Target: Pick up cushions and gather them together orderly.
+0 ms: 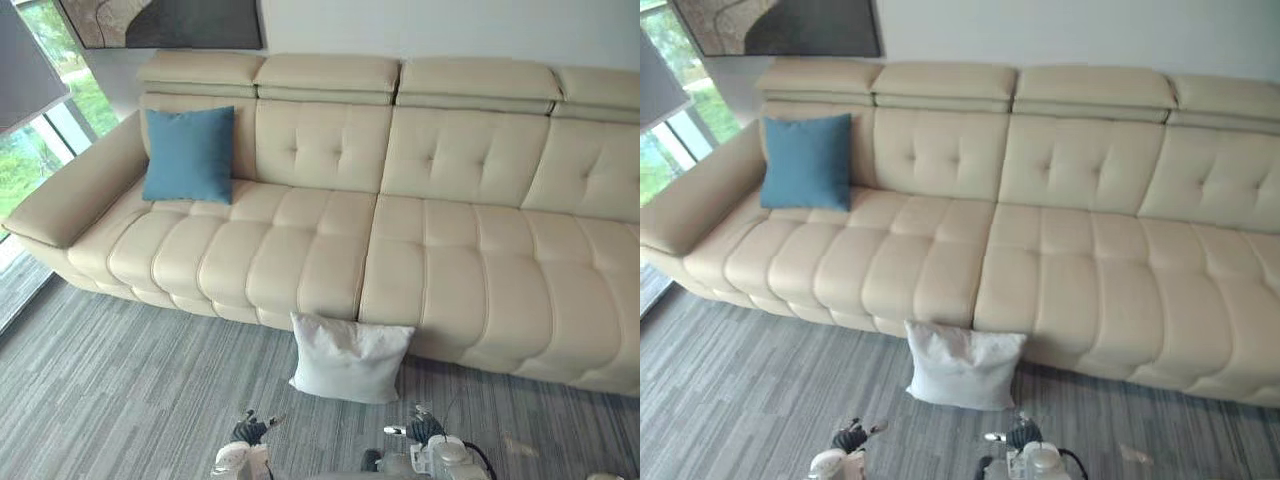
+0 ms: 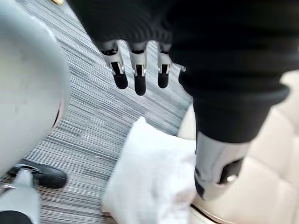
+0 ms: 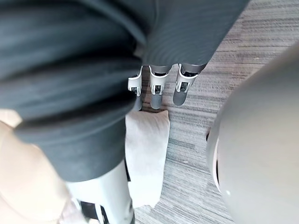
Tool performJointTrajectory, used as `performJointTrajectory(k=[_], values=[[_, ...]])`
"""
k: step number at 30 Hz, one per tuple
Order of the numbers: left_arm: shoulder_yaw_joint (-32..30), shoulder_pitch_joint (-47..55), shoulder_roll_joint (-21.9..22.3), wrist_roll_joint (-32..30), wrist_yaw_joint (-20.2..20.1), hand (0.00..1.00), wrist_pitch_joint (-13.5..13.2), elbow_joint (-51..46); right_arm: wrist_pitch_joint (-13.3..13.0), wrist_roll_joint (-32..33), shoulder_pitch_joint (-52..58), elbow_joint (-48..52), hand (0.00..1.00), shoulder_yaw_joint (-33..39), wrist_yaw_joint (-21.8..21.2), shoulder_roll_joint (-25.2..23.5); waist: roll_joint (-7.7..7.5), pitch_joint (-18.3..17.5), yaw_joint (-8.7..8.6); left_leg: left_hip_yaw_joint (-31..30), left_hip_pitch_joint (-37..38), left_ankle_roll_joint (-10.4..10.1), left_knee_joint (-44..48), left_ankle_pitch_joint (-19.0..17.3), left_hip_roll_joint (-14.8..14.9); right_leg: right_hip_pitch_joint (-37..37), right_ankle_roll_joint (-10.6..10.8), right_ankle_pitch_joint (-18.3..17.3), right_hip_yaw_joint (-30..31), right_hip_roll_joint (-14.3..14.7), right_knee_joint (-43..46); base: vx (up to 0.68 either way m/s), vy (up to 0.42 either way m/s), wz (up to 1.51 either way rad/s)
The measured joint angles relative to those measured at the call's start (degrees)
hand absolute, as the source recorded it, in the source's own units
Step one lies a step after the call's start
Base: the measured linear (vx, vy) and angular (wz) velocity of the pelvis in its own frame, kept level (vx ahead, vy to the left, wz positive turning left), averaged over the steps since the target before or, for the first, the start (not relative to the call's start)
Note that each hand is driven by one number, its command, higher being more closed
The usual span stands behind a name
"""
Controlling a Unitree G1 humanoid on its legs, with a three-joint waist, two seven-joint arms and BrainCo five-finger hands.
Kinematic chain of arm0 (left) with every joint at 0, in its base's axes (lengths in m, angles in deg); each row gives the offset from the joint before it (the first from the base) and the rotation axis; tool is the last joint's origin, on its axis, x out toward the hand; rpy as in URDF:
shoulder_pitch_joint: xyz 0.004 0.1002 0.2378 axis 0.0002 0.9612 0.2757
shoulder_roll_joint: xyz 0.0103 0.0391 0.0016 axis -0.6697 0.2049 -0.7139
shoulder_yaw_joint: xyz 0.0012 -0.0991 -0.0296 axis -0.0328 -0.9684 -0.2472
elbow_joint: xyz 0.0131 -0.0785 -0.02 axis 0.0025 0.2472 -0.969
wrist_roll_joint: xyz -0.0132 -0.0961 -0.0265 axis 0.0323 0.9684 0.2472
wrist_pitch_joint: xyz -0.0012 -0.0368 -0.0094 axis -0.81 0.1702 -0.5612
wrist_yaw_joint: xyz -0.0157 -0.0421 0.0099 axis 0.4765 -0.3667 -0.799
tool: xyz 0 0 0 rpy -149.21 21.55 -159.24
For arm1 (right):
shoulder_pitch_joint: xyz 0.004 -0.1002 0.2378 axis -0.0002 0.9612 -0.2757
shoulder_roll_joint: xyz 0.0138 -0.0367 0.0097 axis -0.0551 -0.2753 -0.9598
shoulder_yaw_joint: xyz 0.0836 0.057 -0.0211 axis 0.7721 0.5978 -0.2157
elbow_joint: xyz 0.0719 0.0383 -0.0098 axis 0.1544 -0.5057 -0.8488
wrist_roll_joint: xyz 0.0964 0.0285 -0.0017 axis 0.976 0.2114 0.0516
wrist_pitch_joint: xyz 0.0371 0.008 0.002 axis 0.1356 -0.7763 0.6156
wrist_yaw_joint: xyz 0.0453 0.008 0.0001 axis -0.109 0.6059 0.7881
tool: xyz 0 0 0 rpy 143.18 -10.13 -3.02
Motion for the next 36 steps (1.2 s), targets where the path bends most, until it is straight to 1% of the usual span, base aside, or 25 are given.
performJointTrajectory(k=[2, 3, 4, 5, 6, 7, 8, 10, 11, 13, 16, 18, 19, 26, 29, 30, 33, 35, 36], values=[[-0.19, -0.06, 0.19, 0.02, -0.02, 0.00, 0.01, -0.39, 0.11, 0.02, -0.03, -0.16, 0.00, 0.54, 0.07, -0.02, -0.32, -0.04, 0.09, 0.93, -0.32, 0.69, -6.35, -1.30, -0.59, 1.20, 0.77, 0.53, 1.36, -0.37, -1.61, 0.20, 0.095, -0.31], [-0.12, -0.12, 0.28, 0.00, -0.02, 0.00, 0.00, -0.39, 0.40, 0.02, 0.08, -0.24, 0.00, 1.62, 0.13, -0.08, -0.37, -0.10, 0.10, 0.39, 0.06, 0.79, -14.62, -1.30, -1.74, 1.99, 1.51, 0.98, 2.43, -0.93, -2.59, 0.14, 0.137, -0.26], [-0.11, -0.17, 0.36, 0.00, -0.02, 0.00, 0.01, -0.39, 0.47, 0.04, 0.17, -0.25, 0.00, 1.83, 0.18, -0.08, -0.38, -0.16, 0.10, 0.06, 0.16, 0.82, -17.88, -0.83, -2.32, 2.09, 1.84, 1.10, 2.71, -1.12, -2.78, 0.21, 0.261, -0.44], [0.00, -0.43, 0.90, 0.00, -0.05, 0.00, 0.05, -0.22, 0.54, 0.02, 0.32, -0.42, 0.00, 2.09, 0.34, 0.04, -0.25, -0.37, 0.51, -2.58, 0.63, -3.17, -27.01, 4.53, -4.50, 2.12, 3.63, 1.74, 4.66, -1.41, -3.59, 0.17, 0.218, -0.41], [0.33, -0.56, 0.73, 0.02, -0.03, 0.00, 0.01, 0.20, 0.63, 0.02, 0.47, -0.47, 0.00, 2.08, 0.36, 0.09, -0.33, -0.82, 0.89, -2.53, 1.62, -2.98, -28.32, 5.15, -5.28, 2.17, 4.57, 2.37, 6.06, -1.25, -4.38, 0.18, 0.213, -0.43], [0.51, -0.59, 0.40, 0.00, 0.04, 0.00, 0.00, 0.71, 0.64, 0.03, 0.67, -0.52, 0.00, 2.09, 0.36, -0.09, -0.86, -1.26, 0.98, -2.30, 2.24, -2.54, -29.41, 5.35, -6.37, 2.41, 5.27, 3.13, 7.37, -1.60, -5.90, 0.15, 0.203, -0.29], [1.36, -0.80, -0.63, 0.01, 0.05, 0.00, 0.10, 0.87, 0.85, 0.02, 0.96, -0.64, 0.00, 2.11, 0.32, -0.92, -2.04, -1.92, 0.88, -1.13, 2.48, -2.29, -30.47, 5.50, -7.42, 2.85, 6.01, 3.76, 9.06, -2.68, -8.29, 0.16, 0.239, -0.30], [2.10, -1.07, -1.26, 0.00, 0.06, 0.00, 0.14, 1.76, 1.08, 0.04, 1.20, -0.82, 0.00, 2.10, 0.26, -1.37, -2.93, -2.27, 0.99, 0.36, 4.27, -2.12, -31.69, 5.43, -8.60, 4.09, 6.56, 4.59, 10.50, -3.46, -10.09, 0.12, 0.189, -0.33], [2.14, -1.04, -1.41, -0.01, 0.06, 0.00, 0.16, 2.54, 1.06, 0.05, 1.47, -1.05, 0.00, 2.12, 0.28, -1.47, -2.67, -2.54, 1.05, 1.08, 5.83, -1.84, -32.90, 5.29, -9.42, 5.01, 6.55, 4.66, 11.31, -3.76, -10.87, 0.08, 0.108, -0.26], [2.77, -1.02, -1.51, 0.00, 0.05, 0.00, 0.17, 3.25, 1.04, 0.05, 1.58, -2.13, 0.00, 2.21, 0.36, -1.42, -2.68, -3.34, 1.03, 1.72, 7.30, -1.57, -34.63, 5.42, -9.92, 5.45, 6.54, 4.66, 12.49, -3.79, -11.50, 0.06, 0.079, -0.22], [3.98, -1.12, -1.35, 0.00, 0.07, 0.00, 0.20, 3.60, 1.06, 0.05, 1.60, -2.51, 0.00, 3.56, 0.48, -1.09, -2.47, -3.65, 1.00, 1.45, 7.44, -1.45, -35.29, 5.44, -9.85, 5.45, 6.54, 4.66, 12.50, -3.51, -11.84, 0.07, -0.006, -0.04], [3.95, -1.11, -1.27, 0.02, 0.12, 0.00, 0.20, 3.71, 1.08, 0.05, 1.73, -2.77, 0.00, 4.50, 0.85, -0.85, -1.80, -3.72, 0.99, 0.74, 7.57, -0.91, -35.57, 5.42, -9.84, 5.45, 6.54, 4.66, 12.68, -3.36, -11.96, 0.02, -0.025, -0.04], [1.54, -0.48, -1.48, 0.11, 0.34, 0.00, 0.17, 4.67, 1.07, 1.03, 2.11, -4.98, 0.00, 6.69, 1.01, 0.91, -1.38, -3.10, 0.80, -0.55, 10.02, 0.01, -38.48, 5.05, -10.67, 6.44, 7.12, 5.82, 14.09, -3.36, -14.13, 0.00, 0.000, 0.00], [1.36, -0.42, -1.49, 0.21, 0.36, 0.00, 0.15, 4.69, 1.07, 1.03, 2.10, -5.00, 0.00, 6.73, 1.14, 0.88, -1.39, -3.13, 0.82, -0.51, 10.03, 0.01, -38.68, 5.04, -10.66, 6.30, 7.15, 5.82, 13.79, -3.46, -14.44, 0.00, 0.000, 0.00], [0.28, -0.19, -1.47, 0.58, 0.41, 0.00, 0.11, 4.68, 1.07, 1.00, 2.08, -5.08, 0.00, 6.83, 1.44, 0.87, -1.34, -3.28, 0.80, -0.52, 10.00, -0.03, -39.27, 5.07, -10.60, 6.33, 7.37, 5.94, 13.17, -3.48, -15.14, 0.00, 0.000, 0.00], [-0.08, -0.02, -1.56, 0.90, 0.49, 0.00, 0.09, 4.69, 1.06, 1.00, 2.07, -5.12, 0.00, 7.31, 1.58, 0.81, -1.06, -3.45, 0.79, -0.49, 9.89, -0.04, -39.42, 5.07, -10.55, 6.39, 7.53, 6.05, 12.95, -3.47, -15.67, 0.00, 0.000, 0.00], [-0.29, 0.23, -2.10, 1.29, 1.19, 0.00, 0.09, 4.76, 1.02, 0.99, 1.79, -5.27, 0.00, 8.75, 2.08, 0.60, -0.97, -3.51, 0.51, -0.39, 9.89, -0.16, -39.69, 5.02, -10.05, 6.97, 7.72, 6.17, 12.11, -3.21, -16.66, 0.08, -0.044, 0.05], [-0.84, 0.71, -2.86, 1.37, 1.25, 0.00, 0.02, 4.74, 1.00, 0.96, 1.16, -6.02, 0.00, 8.76, 2.11, 0.49, -1.33, -3.10, 0.25, 0.28, 8.58, -1.95, -35.47, 3.52, -8.77, 7.38, 7.71, 6.12, 10.53, -2.84, -16.37, 0.07, -0.058, 0.04], [-0.91, 0.74, -3.80, 1.52, 1.28, 0.00, 0.02, 4.65, 0.95, 0.97, 0.59, -6.69, 0.00, 8.91, 2.22, 0.18, -2.28, -2.61, 0.08, 0.24, 5.64, -1.93, -28.80, 2.65, -8.26, 8.15, 7.71, 6.12, 9.74, -3.08, -16.28, 0.07, -0.073, 0.02]])
